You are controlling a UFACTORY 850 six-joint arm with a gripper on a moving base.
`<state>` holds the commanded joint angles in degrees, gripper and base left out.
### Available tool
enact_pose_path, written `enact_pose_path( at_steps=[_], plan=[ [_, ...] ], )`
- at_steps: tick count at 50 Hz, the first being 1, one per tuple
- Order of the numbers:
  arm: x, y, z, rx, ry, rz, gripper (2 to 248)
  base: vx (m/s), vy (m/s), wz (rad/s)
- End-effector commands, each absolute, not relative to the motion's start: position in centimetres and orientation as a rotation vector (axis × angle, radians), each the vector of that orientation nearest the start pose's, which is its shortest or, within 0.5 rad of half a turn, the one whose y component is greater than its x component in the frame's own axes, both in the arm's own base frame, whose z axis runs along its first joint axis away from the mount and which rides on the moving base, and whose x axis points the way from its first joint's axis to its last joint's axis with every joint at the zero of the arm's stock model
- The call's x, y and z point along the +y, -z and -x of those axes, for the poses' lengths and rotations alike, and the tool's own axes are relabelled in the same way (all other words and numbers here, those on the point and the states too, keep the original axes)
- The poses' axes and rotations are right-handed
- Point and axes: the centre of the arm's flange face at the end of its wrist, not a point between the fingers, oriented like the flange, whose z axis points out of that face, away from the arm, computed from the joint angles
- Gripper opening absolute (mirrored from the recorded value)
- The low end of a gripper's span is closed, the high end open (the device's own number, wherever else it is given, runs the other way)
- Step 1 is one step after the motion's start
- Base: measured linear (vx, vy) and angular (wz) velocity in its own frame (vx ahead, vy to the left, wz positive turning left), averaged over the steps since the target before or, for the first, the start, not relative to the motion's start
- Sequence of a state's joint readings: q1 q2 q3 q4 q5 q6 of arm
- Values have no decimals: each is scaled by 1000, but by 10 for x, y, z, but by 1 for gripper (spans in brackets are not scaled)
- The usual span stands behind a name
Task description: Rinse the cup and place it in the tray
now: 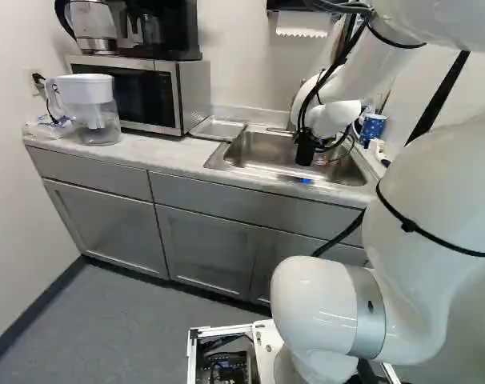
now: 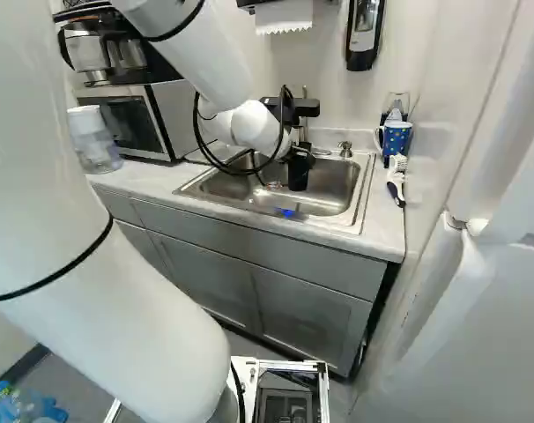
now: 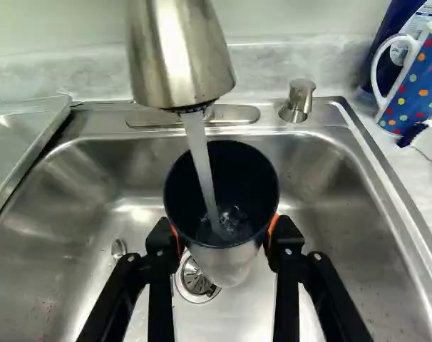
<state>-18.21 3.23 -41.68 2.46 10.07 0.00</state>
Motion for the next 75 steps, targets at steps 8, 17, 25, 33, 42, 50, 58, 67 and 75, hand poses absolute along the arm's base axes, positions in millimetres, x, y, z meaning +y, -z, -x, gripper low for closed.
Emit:
enact_pose_path(
  at_steps=[8,17,25,33,42,50,58,67,75],
  plan=[
    [-144,-506,-436,527,1499,2864,125,0,0,0],
    [-144,-506,-436,527,1499,2864,125,0,0,0],
    [-144,-506,-436,527,1499,2864,125,0,0,0],
    [-144,-506,-436,527,1499,2864,125,0,0,0],
    [-144,-506,-436,527,1499,2864,125,0,0,0],
    [-144,-506,-436,527,1499,2864,125,0,0,0],
    [-144,-506,-436,527,1499,2864,125,0,0,0],
    [-144,-506,-436,527,1499,2864,125,0,0,0],
    [-144,-506,-436,527,1499,2864,125,0,0,0]
  ],
)
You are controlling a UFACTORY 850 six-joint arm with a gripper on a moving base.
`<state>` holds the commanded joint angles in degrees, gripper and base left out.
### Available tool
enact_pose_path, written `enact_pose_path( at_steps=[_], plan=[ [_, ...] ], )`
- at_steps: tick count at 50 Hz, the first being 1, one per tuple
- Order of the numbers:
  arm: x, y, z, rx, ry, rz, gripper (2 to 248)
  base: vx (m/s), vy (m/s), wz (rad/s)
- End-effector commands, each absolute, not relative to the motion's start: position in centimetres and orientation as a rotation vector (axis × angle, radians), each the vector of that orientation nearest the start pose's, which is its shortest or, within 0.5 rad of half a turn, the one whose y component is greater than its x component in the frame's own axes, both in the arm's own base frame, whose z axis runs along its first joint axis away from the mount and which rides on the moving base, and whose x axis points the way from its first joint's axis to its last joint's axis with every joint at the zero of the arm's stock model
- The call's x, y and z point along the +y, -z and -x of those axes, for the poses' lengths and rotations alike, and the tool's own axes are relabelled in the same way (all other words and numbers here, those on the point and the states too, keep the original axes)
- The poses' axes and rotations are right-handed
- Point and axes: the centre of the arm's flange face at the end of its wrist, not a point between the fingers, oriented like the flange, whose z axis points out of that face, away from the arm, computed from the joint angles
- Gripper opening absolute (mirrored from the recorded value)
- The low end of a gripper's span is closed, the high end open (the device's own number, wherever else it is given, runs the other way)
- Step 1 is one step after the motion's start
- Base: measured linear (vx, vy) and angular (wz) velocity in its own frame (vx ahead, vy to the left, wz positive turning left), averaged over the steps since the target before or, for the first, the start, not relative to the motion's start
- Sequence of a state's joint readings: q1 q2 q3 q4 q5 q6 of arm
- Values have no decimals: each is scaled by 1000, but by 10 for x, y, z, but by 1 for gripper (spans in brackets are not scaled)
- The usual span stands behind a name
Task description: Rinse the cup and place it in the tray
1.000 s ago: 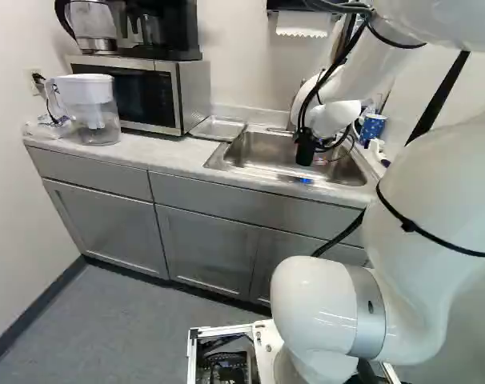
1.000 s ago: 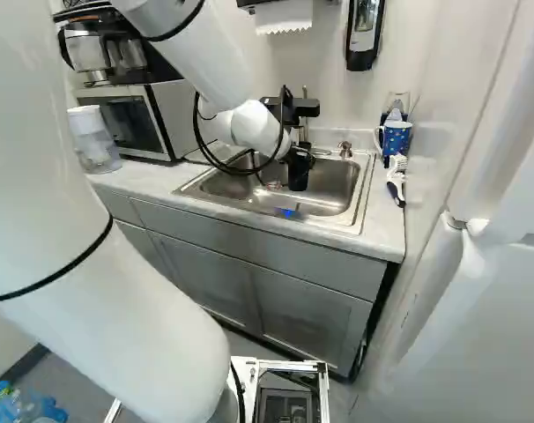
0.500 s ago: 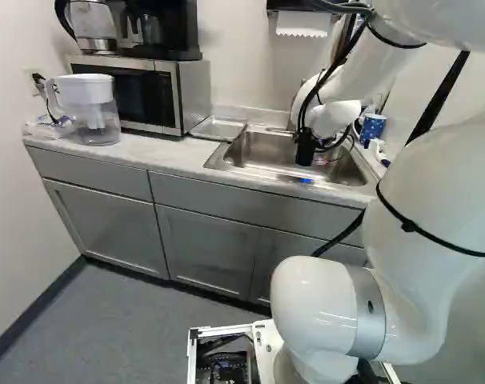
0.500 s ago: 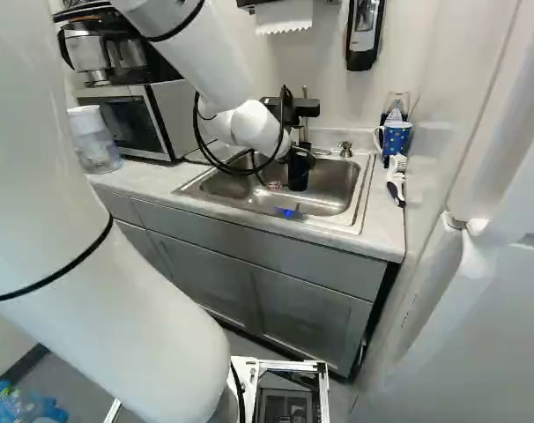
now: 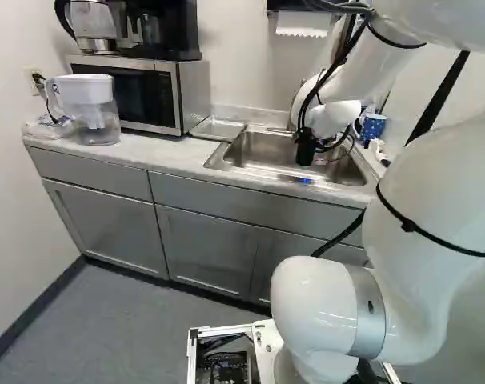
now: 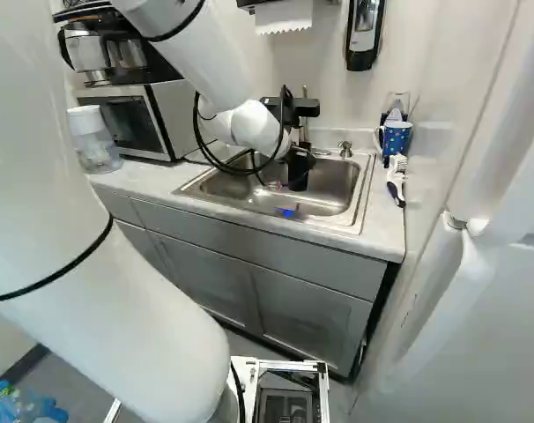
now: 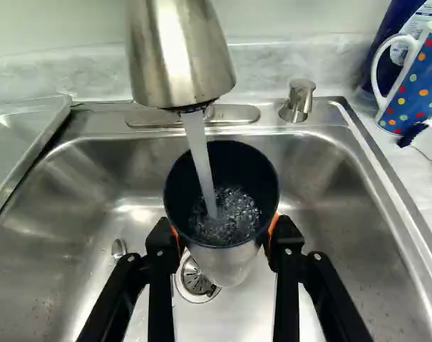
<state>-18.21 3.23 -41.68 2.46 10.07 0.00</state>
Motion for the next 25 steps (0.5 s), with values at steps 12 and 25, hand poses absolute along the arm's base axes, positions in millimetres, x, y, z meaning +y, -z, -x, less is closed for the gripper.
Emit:
enact_pose_path(
  at_steps=[12,25],
  plan=[
    [-144,-506,-436,527,1499,2864,125,0,0,0],
    [-144,-506,-436,527,1499,2864,125,0,0,0]
  ],
)
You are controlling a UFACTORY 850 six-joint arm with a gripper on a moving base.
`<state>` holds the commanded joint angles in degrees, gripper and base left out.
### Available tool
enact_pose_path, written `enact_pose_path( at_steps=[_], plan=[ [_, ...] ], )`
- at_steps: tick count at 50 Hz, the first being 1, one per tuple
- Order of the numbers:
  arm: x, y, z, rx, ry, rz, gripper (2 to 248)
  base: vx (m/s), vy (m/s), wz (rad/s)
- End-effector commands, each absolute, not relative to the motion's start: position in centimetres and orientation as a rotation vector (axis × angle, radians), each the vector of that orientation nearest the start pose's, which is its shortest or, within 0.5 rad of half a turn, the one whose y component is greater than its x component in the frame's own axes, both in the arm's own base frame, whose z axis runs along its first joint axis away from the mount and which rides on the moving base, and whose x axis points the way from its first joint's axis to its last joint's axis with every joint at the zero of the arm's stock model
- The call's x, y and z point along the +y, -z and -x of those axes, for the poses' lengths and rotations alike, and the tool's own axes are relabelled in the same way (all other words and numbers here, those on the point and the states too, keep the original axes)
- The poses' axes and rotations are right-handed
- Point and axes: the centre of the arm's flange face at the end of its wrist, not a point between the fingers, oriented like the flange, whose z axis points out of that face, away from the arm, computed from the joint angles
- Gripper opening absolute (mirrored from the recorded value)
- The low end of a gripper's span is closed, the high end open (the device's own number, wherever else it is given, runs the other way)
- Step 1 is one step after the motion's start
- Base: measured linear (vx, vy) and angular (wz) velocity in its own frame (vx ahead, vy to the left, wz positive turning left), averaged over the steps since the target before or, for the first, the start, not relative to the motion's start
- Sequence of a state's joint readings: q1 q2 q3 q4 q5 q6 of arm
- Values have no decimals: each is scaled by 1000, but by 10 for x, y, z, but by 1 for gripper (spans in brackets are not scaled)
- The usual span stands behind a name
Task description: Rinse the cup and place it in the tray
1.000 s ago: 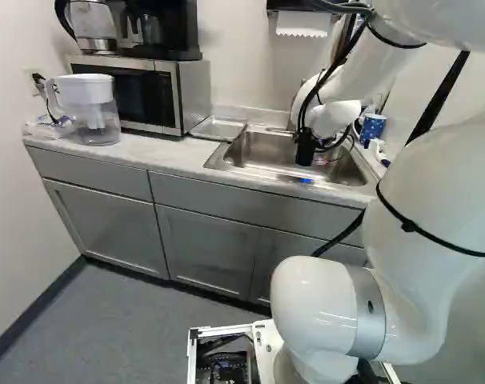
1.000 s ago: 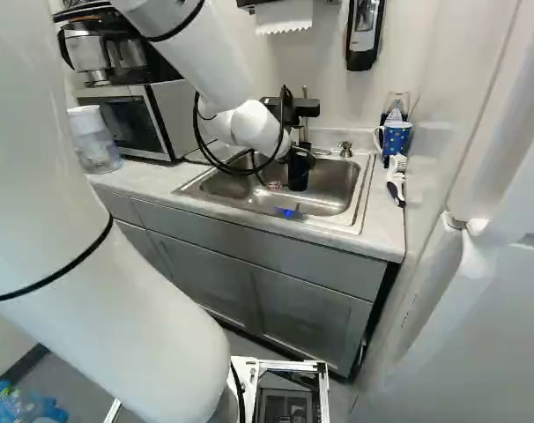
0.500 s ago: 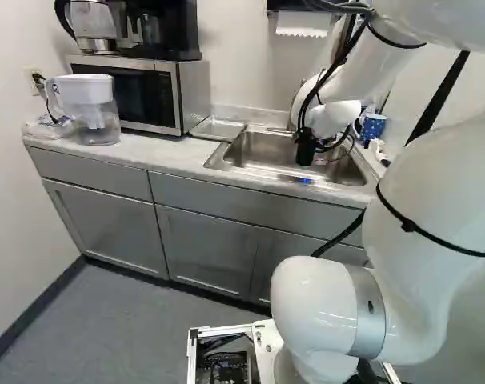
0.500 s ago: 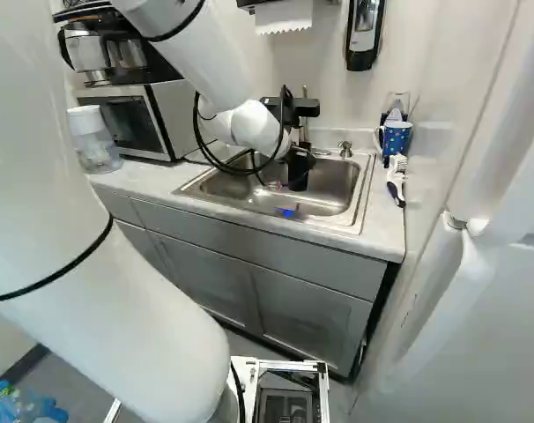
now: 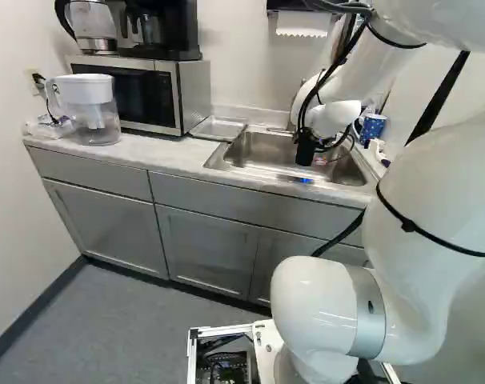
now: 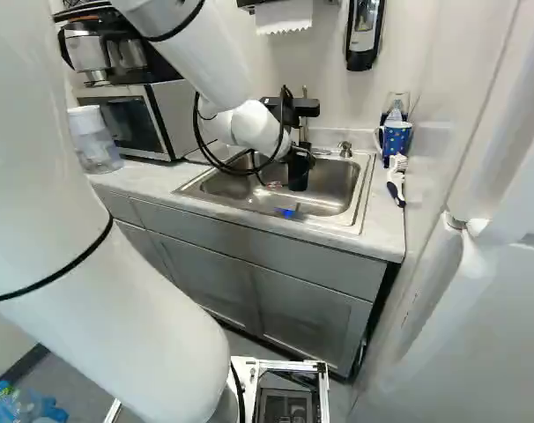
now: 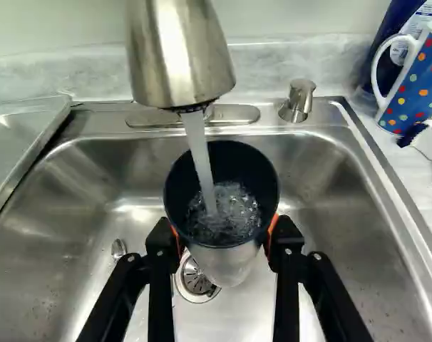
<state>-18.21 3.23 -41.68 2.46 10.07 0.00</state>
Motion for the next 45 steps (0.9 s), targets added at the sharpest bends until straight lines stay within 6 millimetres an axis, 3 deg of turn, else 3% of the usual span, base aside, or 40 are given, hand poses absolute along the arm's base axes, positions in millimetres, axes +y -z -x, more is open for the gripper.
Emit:
enact_pose_path(
  at_steps=[45],
  plan=[
    [-144,-506,-436,527,1499,2864,125,0,0,0]
  ],
)
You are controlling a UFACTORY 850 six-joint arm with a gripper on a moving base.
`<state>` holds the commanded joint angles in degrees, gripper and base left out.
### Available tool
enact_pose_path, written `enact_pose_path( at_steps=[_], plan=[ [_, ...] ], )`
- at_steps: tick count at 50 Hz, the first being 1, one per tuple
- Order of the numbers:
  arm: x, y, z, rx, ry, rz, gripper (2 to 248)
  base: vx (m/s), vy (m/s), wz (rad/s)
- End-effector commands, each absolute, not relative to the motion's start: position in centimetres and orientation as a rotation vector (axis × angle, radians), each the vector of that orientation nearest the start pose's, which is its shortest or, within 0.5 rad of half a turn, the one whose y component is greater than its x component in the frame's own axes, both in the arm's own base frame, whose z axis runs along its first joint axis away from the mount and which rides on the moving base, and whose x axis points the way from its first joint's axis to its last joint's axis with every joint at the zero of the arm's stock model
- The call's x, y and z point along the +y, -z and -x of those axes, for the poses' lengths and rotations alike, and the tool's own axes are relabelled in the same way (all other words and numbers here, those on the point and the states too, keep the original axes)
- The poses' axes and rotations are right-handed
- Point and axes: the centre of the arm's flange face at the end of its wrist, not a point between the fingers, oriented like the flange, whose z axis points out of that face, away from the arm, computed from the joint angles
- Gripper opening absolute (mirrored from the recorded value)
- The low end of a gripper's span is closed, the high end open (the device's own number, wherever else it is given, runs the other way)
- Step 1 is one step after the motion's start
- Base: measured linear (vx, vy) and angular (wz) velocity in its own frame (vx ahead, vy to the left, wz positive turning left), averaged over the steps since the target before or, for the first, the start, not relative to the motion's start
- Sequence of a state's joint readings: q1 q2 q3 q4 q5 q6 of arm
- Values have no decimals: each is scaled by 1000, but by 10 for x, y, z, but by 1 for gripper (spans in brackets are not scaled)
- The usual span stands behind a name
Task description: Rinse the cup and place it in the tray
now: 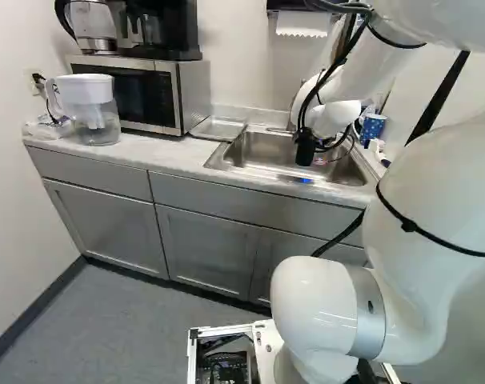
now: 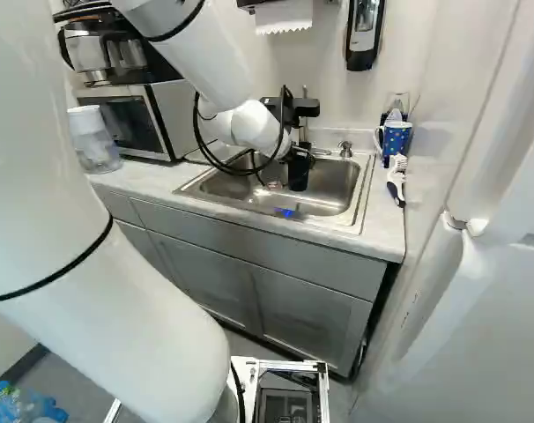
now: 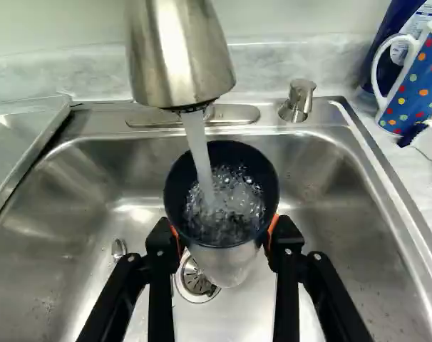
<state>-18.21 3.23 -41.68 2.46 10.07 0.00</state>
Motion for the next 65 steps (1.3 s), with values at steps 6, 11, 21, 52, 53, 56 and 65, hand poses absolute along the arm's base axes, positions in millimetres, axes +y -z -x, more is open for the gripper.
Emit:
enact_pose_path(
  at_steps=[6,11,21,52,53,56,65],
  plan=[
    [-144,-506,-436,527,1499,2864,125,0,0,0],
    [-144,-506,-436,527,1499,2864,125,0,0,0],
    [-144,-506,-436,527,1499,2864,125,0,0,0],
    [-110,-506,-445,412,1488,2848,125,0,0,0],
    [-109,-506,-445,407,1488,2847,125,0,0,0],
    [-104,-506,-444,393,1487,2845,125,0,0,0],
    [-90,-506,-443,349,1483,2837,125,0,0,0]
  ],
)
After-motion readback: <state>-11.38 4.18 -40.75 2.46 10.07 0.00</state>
